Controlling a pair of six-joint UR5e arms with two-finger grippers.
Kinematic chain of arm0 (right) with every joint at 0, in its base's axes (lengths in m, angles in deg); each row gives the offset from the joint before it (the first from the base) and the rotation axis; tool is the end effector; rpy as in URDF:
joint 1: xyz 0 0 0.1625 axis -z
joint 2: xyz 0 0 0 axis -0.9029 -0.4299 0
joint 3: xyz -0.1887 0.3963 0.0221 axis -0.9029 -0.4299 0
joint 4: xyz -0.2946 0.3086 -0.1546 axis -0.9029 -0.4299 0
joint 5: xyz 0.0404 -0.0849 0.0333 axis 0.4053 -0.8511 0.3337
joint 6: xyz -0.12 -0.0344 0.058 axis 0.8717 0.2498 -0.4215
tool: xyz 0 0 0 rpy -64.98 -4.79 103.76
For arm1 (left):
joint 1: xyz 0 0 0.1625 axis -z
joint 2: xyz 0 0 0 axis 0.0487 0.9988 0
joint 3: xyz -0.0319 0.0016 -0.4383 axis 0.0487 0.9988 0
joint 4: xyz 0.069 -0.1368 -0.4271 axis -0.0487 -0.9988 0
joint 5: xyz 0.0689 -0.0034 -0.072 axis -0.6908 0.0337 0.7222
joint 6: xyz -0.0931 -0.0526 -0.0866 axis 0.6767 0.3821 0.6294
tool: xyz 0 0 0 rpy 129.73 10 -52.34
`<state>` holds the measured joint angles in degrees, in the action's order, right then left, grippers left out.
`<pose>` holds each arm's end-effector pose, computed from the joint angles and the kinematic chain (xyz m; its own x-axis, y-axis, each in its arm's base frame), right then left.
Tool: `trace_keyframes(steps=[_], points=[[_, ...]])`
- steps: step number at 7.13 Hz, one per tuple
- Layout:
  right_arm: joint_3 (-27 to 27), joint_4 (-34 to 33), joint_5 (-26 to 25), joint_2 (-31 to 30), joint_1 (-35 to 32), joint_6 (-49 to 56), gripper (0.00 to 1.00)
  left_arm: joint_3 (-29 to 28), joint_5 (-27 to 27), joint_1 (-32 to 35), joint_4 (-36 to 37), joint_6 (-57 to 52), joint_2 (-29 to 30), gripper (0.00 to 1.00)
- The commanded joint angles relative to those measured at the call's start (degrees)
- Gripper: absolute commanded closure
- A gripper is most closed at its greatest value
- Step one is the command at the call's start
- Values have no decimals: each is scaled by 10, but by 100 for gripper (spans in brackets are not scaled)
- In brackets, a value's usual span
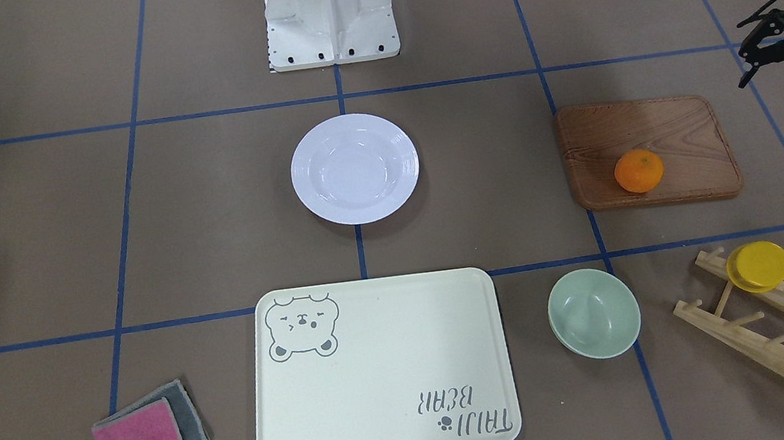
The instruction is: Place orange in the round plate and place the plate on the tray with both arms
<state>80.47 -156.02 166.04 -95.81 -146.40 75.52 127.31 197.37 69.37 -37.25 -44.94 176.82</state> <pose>-0.0417 -0.4945 0.5869 0.5518 -0.6238 0.5535 0.2493 0.7567 0.6044 0.1258 -0.5261 0.4694 0.5553 0.6660 -0.4982 -0.3775 0.7355 0.5625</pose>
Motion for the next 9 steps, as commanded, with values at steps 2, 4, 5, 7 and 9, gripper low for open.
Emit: trace_keyframes(steps=[2,4,5,7,9], points=[[-1,0,1,-1,0,-1,0,1,1,0,0,0,2,1],[-8,1,-4,-1,0,-4,0,10,1,0,0,1,6,1],[-9,2,-4,-1,0,-4,0,21,6,0,0,1,3,1],[-37,18,0,-1,1,-5,0,22,8,0,0,1,-1,1],[-88,157,5,-32,0,-10,0,23,23,1,0,1,-3,1]])
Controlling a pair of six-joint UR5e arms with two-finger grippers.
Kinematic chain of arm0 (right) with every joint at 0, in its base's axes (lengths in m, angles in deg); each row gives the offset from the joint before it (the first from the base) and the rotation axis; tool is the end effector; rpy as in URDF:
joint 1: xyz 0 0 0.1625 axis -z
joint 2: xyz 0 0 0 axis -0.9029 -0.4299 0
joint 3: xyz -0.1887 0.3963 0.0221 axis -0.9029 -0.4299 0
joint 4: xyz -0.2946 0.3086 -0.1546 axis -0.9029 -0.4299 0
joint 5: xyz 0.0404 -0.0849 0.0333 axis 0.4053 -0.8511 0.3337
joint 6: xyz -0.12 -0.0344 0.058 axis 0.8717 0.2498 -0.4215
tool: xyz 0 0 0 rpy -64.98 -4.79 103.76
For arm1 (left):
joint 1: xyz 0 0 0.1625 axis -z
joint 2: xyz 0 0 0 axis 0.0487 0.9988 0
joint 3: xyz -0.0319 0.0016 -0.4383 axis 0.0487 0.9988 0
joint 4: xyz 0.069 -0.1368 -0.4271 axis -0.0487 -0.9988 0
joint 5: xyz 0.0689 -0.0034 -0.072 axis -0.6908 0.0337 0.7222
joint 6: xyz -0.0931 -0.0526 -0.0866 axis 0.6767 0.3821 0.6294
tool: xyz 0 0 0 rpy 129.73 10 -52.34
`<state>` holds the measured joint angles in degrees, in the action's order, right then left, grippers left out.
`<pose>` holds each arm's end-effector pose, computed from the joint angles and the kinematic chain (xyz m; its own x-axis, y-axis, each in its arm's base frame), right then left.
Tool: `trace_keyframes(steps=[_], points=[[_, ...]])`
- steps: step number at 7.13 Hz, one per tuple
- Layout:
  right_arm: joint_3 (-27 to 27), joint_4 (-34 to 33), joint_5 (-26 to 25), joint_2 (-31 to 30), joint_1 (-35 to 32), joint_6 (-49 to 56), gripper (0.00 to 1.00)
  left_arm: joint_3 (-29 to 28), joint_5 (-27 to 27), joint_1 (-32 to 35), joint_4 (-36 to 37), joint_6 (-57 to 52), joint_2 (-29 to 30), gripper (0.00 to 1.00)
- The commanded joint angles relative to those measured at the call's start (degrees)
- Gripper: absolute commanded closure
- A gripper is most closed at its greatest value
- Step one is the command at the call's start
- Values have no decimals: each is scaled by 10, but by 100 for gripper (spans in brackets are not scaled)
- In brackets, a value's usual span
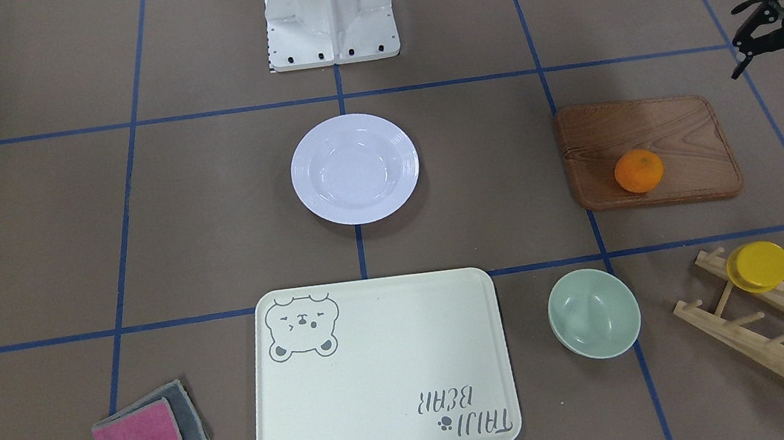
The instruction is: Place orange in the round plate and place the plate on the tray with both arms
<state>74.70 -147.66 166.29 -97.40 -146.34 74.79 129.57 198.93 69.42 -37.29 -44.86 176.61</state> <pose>-0.0412 -0.4846 0.6378 0.5495 -0.6252 0.5543 0.2408 0.7537 0.6115 0.1255 -0.5179 0.4482 0.5306 0.6852 -0.4989 -0.3660 0.7161 0.5944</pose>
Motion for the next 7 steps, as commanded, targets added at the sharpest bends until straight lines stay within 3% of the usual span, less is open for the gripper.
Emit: trace_keyframes(steps=[1,4,5,7], points=[[-42,94,18,-9,0,-6,0,0,7,0,0,0,-2,1],[-36,103,42,20,1,-9,0,2,10,1,0,0,-2,1],[-34,106,44,21,2,-44,0,-16,10,-1,0,0,-3,1],[-33,179,43,26,36,-172,0,-14,10,-1,-40,5,-24,1]])
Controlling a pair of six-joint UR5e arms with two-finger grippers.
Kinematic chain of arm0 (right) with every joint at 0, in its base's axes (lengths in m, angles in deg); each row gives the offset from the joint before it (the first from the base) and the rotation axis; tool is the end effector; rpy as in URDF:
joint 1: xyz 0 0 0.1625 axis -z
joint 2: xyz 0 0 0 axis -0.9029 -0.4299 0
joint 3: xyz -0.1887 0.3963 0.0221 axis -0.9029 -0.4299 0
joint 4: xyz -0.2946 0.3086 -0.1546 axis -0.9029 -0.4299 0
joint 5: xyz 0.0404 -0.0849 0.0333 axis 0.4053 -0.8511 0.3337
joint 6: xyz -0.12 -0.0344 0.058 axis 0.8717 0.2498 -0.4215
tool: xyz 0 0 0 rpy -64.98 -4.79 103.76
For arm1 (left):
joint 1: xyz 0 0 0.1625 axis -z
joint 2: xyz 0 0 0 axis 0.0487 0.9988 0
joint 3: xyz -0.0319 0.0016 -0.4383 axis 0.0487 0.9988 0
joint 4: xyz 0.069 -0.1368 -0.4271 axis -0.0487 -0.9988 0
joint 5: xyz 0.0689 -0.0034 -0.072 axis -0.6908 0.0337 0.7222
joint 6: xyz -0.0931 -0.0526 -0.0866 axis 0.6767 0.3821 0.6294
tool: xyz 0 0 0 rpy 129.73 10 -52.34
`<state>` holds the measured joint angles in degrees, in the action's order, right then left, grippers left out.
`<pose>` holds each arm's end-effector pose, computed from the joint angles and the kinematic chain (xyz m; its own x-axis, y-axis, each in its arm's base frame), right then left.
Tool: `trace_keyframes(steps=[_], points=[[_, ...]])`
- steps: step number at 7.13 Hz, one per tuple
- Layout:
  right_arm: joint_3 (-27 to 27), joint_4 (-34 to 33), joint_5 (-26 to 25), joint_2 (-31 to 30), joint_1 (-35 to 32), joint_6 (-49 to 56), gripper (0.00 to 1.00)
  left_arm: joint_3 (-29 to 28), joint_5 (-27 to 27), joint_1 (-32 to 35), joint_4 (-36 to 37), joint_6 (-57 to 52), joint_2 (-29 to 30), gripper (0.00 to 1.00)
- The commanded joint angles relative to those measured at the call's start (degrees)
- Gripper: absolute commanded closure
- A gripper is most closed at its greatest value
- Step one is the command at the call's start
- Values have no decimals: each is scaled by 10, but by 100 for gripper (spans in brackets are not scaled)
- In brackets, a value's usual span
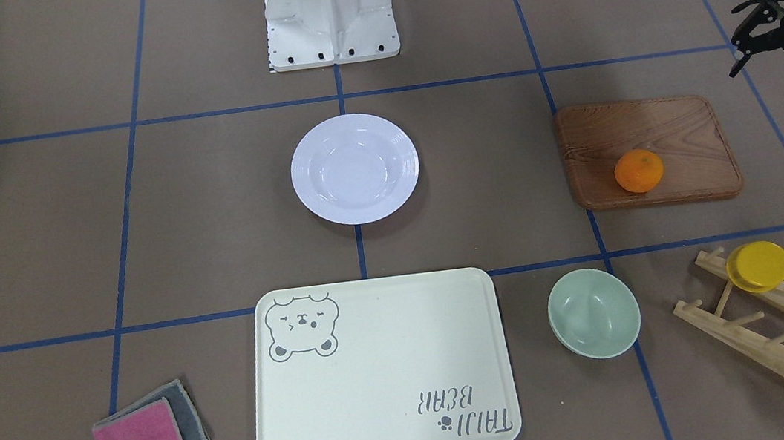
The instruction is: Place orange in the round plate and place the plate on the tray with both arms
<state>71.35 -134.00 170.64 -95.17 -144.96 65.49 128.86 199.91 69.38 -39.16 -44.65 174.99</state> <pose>-0.0616 -0.4965 0.6139 0.4833 -0.6585 0.5769 0.1445 0.7100 0.6892 0.1257 -0.5115 0.4638 0.5198 0.6812 -0.5155 -0.3637 0.7225 0.5880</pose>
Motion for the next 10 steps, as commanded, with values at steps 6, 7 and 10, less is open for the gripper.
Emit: trace_keyframes(steps=[6,7,10], points=[[12,58,-46,90,76,-283,0,-7,-101,-101,-12,179,46,1],[8,53,-73,106,88,-308,0,-24,-110,-126,-10,179,51,1],[9,52,-127,114,137,-308,0,-82,-79,-128,-19,178,72,1]])
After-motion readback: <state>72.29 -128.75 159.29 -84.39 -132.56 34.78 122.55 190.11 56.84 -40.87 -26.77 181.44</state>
